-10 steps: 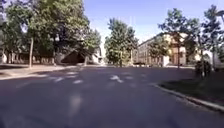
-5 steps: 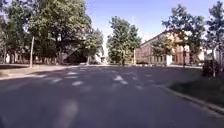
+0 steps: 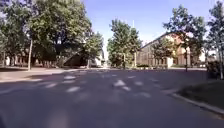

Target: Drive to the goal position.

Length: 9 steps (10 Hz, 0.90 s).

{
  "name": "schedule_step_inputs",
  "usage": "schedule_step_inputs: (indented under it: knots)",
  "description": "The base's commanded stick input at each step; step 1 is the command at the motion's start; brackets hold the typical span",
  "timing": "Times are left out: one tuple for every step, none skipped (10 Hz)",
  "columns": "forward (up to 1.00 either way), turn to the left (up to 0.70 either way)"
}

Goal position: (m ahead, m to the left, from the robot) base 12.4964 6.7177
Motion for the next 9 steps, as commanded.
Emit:
schedule_step_inputs:
  knots:
    - [0.7, 0.0]
    - [0.7, 0.0]
    - [0.7, 0.0]
    - [0.7, 0.0]
    - [0.7, 0.0]
    - [0.7, 0.0]
    - [0.7, 0.0]
    - [0.7, 0.0]
    - [0.7, 0.0]
